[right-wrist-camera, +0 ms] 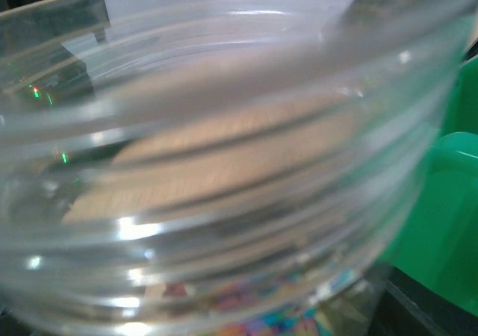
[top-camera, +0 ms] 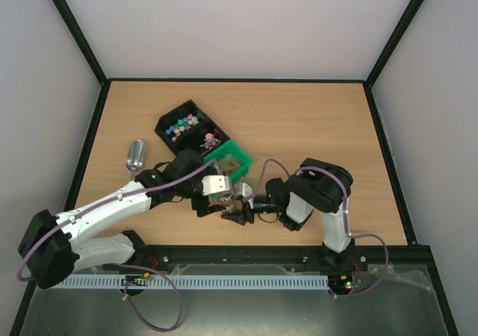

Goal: Pack the candies

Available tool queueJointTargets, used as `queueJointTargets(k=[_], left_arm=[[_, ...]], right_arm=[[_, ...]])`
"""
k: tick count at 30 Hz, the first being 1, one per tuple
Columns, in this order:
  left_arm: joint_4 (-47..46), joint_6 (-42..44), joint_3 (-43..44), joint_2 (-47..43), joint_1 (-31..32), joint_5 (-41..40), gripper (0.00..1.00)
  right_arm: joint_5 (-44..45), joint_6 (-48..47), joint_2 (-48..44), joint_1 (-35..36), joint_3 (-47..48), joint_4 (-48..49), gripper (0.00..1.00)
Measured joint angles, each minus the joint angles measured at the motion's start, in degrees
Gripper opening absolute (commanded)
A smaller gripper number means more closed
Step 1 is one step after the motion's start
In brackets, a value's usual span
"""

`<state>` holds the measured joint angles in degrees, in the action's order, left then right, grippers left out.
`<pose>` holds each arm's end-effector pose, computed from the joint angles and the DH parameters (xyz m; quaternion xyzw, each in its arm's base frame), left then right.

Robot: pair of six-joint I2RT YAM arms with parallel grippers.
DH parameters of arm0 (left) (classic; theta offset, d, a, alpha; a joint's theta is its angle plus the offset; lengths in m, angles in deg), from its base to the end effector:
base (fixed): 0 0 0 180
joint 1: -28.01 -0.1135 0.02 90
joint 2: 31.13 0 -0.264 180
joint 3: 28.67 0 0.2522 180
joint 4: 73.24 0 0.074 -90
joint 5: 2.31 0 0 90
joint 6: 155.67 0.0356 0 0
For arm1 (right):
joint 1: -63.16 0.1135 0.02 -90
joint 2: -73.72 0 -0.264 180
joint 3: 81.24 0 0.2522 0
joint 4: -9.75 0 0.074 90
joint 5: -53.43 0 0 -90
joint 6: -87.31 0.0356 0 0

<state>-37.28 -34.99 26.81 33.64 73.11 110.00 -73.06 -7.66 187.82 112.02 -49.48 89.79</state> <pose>0.1539 -0.1736 0.2357 0.6153 0.6708 -0.2244 0.3481 0.1577 0.2127 0.1004 -0.5034 0.5125 0.4553 0.5259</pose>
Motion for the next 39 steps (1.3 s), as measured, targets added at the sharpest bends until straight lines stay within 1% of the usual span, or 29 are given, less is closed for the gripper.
queueJointTargets(k=[5, 13, 18, 20, 22, 27, 32, 39], left_arm=[[-0.17, -0.13, -0.15, -0.04, -0.72, -0.5, 0.92], [1.99, 2.47, -0.57, -1.27, -5.73, 1.7, 0.91], [3.15, 5.14, -0.98, -2.36, -8.09, -0.44, 0.9], [3.19, 6.62, -1.22, -2.4, -8.5, -0.96, 0.92], [3.74, 7.76, -1.46, -3.17, -7.65, -1.53, 0.94], [2.67, 6.19, -1.97, -5.4, 2.01, -2.08, 0.96], [0.33, 3.93, -1.97, -3.1, 2.86, -3.52, 0.97], [-0.37, 2.49, -1.95, -1.46, 2.32, -4.09, 0.92]], right_arm=[[0.0, -0.13, 0.0, 0.02, -0.07, 0.0, 0.62], [1.73, 0.2, -0.02, 0.0, -0.07, 0.15, 0.6], [1.57, -0.26, -0.09, 0.02, -0.37, 0.35, 0.6], [0.76, -0.52, -0.24, 0.22, -0.68, 0.37, 0.6], [0.35, -0.66, -0.26, 0.46, -0.74, 0.35, 0.6], [-0.2, -0.81, -0.26, 0.68, -0.76, 0.35, 0.6], [-0.39, -0.92, -0.26, 0.9, -0.76, 0.33, 0.59], [-0.46, -1.18, -0.26, 1.14, -0.85, 0.33, 0.58]])
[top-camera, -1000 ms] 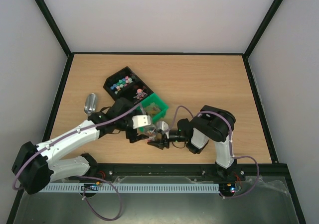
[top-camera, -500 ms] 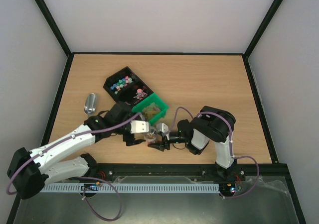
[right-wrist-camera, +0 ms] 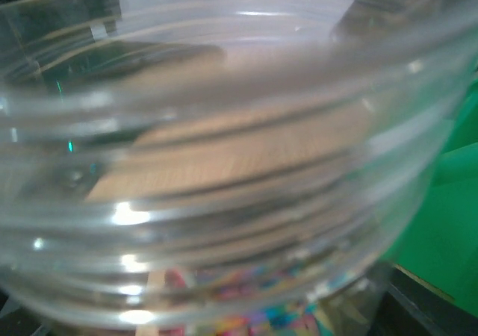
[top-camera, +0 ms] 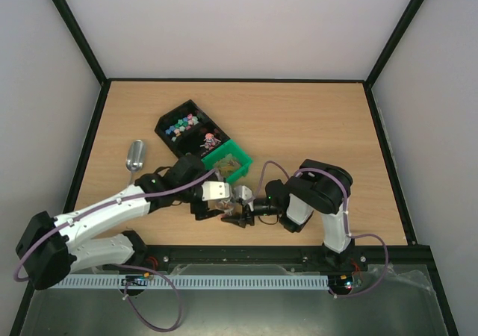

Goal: Pack the candies

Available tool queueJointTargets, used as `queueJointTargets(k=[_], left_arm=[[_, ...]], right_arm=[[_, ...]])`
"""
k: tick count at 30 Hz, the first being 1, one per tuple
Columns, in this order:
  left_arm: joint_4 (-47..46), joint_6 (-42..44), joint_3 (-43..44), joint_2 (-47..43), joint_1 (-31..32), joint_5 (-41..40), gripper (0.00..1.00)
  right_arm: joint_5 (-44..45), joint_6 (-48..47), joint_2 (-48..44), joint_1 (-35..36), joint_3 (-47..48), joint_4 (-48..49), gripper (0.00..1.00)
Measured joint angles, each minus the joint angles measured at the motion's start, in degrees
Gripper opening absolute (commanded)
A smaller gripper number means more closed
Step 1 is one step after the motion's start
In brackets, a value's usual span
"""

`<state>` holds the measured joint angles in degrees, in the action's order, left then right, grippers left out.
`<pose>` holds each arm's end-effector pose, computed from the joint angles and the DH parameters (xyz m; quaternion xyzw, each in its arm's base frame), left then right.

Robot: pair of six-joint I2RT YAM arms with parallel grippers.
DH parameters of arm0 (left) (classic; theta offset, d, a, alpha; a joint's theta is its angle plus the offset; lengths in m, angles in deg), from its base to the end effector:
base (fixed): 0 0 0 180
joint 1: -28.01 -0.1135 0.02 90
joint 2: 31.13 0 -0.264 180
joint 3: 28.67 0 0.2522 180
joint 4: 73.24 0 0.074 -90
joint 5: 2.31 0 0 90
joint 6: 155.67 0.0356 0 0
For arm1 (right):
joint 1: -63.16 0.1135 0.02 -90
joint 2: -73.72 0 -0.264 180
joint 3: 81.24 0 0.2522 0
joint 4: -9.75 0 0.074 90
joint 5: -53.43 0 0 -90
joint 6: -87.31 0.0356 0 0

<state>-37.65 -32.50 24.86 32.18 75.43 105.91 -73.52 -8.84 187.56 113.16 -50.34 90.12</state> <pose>0.1445 -0.1737 0.2298 0.6366 0.6578 -0.1918 0.3538 0.1508 0.2130 0.1001 -0.5159 0.5018 0.4572 0.5225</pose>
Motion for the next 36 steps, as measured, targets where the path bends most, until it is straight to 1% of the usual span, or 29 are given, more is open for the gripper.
queueJointTargets(k=[5, 8, 10, 13, 15, 18, 21, 25, 30, 36], left_arm=[[1.97, 0.74, -0.31, -1.09, -3.48, 2.36, 0.89], [3.89, 1.38, -0.44, -1.55, -7.04, 3.63, 0.88], [4.28, 1.81, -0.44, -1.51, -8.9, 3.34, 0.88], [4.57, 3.04, -0.42, -1.51, -10.4, 3.3, 0.91], [5.55, 3.87, -0.37, -1.57, -9.35, 4.02, 0.94], [6.08, 3.63, -0.37, -1.92, -3.23, 4.02, 0.99], [5.38, 2.12, -0.37, -2.03, 0.63, 4.24, 0.99], [2.95, -0.42, -0.31, -0.92, 0.79, 2.8, 0.99], [0.85, -2.67, -0.22, -0.52, -0.31, 1.6, 0.94], [3.61, -1.79, -0.26, -0.57, -6.34, 5.7, 0.91]], right_arm=[[0.63, -0.02, -0.02, 0.0, -0.02, 0.02, 0.57], [0.79, -0.07, -0.11, 0.0, -0.15, 0.02, 0.57], [0.52, -0.33, -0.24, 0.04, -0.39, 0.07, 0.57], [-0.13, -0.52, -0.28, 0.46, -0.5, 0.07, 0.57], [-0.15, -0.52, -0.28, 0.66, -0.5, 0.07, 0.57], [-0.17, -0.5, -0.28, 0.68, -0.5, 0.04, 0.57], [-0.15, -0.48, -0.28, 0.7, -0.48, 0.07, 0.57], [-0.17, -0.52, -0.28, 0.7, -0.48, 0.04, 0.57], [-0.22, -0.48, -0.28, 0.7, -0.5, 0.02, 0.56], [1.25, -0.26, -0.28, 0.55, -0.44, 0.07, 0.56]])
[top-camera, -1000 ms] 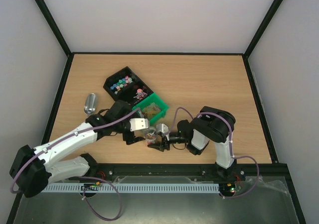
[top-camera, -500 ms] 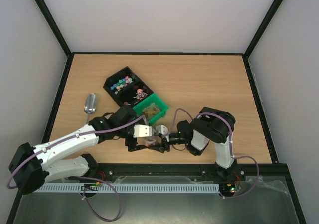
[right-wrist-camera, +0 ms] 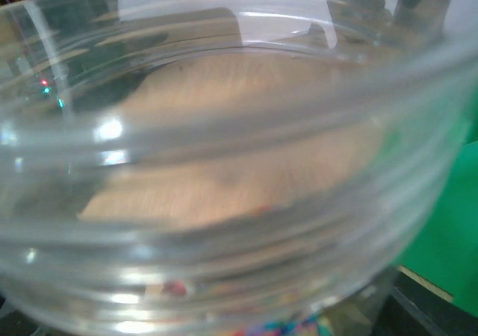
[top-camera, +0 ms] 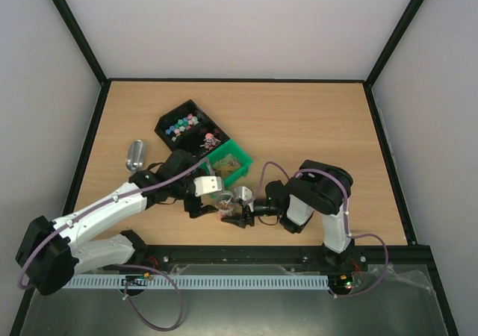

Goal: Pack the candies

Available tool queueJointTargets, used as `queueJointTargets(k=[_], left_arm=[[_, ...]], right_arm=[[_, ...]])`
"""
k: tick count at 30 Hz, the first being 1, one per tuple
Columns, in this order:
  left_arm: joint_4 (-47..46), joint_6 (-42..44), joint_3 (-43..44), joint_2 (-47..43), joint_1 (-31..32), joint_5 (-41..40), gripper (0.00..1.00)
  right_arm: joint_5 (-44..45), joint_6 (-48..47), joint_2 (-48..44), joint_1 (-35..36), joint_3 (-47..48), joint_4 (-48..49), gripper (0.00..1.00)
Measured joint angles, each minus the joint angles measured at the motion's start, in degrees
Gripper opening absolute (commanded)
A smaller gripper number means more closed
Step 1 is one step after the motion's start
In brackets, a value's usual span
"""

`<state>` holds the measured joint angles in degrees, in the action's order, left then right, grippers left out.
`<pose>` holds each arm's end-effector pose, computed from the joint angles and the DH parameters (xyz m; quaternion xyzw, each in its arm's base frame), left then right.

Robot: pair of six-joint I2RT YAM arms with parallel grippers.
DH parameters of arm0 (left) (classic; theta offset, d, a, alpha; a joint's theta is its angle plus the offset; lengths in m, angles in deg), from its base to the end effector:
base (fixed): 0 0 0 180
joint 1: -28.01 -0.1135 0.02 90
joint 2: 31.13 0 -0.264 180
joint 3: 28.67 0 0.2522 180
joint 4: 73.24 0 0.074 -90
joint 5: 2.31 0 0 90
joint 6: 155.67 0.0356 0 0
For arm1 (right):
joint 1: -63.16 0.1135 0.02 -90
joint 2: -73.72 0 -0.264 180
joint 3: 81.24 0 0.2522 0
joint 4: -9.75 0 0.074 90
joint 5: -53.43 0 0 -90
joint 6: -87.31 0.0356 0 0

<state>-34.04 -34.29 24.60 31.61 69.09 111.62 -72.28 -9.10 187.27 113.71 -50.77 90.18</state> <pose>0.1550 -0.1543 0.2267 0.6000 0.6951 -0.2225 0.3276 0.1483 0.2129 0.1004 -0.5144 0.5042 0.4525 0.5258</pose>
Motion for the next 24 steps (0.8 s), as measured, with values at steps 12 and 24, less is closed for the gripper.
queueJointTargets(k=[12, 24], left_arm=[[2.08, 4.81, -0.26, -3.93, 4.85, -1.07, 0.99], [-2.71, 0.15, -0.26, -1.29, 6.75, -4.74, 0.94]], right_arm=[[-1.25, -0.46, 0.0, 0.35, -0.02, 0.0, 0.56], [-1.57, -0.85, 0.0, 0.42, -0.09, 0.0, 0.56]])
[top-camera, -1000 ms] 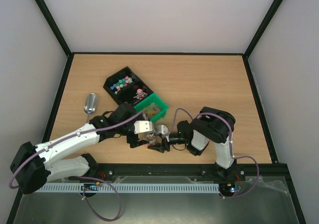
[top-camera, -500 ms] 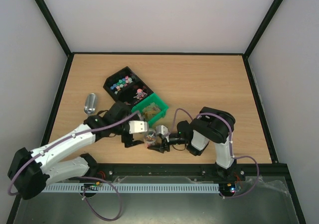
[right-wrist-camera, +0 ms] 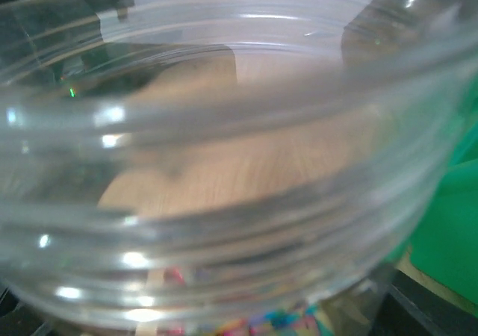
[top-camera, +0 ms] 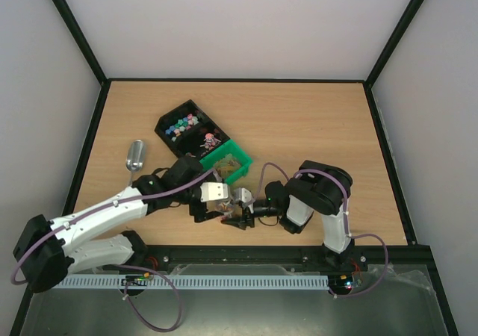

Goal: Pack the candies

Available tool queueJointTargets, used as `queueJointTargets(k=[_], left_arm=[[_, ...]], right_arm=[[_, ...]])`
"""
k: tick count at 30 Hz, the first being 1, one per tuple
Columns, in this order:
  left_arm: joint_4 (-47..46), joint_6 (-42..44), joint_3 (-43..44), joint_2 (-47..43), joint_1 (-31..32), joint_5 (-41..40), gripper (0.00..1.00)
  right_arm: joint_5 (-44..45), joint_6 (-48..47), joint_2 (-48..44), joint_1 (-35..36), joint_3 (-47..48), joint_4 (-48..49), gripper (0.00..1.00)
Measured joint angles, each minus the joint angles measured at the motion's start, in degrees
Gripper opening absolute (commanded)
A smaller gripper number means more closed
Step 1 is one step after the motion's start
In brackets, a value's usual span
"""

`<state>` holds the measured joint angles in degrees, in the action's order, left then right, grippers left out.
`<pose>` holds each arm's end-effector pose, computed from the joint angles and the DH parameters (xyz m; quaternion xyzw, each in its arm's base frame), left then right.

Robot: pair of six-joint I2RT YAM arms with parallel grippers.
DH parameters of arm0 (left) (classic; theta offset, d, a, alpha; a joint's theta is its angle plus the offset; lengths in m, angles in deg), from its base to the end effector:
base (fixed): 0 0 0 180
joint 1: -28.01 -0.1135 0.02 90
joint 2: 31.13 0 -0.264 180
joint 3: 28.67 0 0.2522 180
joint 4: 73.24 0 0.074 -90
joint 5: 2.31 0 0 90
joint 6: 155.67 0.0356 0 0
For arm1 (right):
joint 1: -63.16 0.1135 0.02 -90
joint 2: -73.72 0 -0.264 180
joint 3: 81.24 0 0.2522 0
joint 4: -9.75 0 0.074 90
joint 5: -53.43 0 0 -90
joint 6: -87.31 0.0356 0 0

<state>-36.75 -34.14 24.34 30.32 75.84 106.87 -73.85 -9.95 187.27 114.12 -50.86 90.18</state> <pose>0.1387 -0.1705 0.2324 0.6306 0.6602 -0.2059 0.3523 0.1456 0.2137 0.1002 -0.5263 0.4919 0.4581 0.5207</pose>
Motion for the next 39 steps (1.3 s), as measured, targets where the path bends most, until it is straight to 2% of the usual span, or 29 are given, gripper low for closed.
queueJointTargets(k=[6, 13, 15, 19, 22, 31, 39], left_arm=[[2.34, 1.07, -0.28, 0.02, -6.67, 4.02, 0.92], [3.19, 5.86, -1.07, -0.22, -13.55, 3.17, 0.95], [4.72, 7.06, -1.05, -1.05, -11.74, 3.72, 0.97], [4.74, 5.86, -1.05, -3.89, -1.42, 3.48, 0.99], [3.39, 3.93, -1.05, -3.61, 2.4, 2.89, 0.99], [-0.85, 0.28, -1.05, -1.36, 2.12, -1.86, 0.96], [1.64, 0.92, -1.07, -1.36, -4.37, 2.29, 0.92]], right_arm=[[1.42, 0.46, 0.0, -0.33, 0.0, 0.0, 0.56], [-0.07, -0.28, 0.0, 0.09, -0.28, 0.24, 0.56], [-0.22, -0.26, 0.0, 0.09, -0.28, 0.22, 0.56], [-0.24, -0.26, 0.0, 0.09, -0.28, 0.22, 0.56], [-0.24, -0.26, 0.0, 0.09, -0.28, 0.22, 0.56], [-0.48, -0.31, 0.0, 0.09, -0.28, 0.22, 0.55], [0.68, 0.0, 0.0, 0.02, -0.33, 0.2, 0.55]])
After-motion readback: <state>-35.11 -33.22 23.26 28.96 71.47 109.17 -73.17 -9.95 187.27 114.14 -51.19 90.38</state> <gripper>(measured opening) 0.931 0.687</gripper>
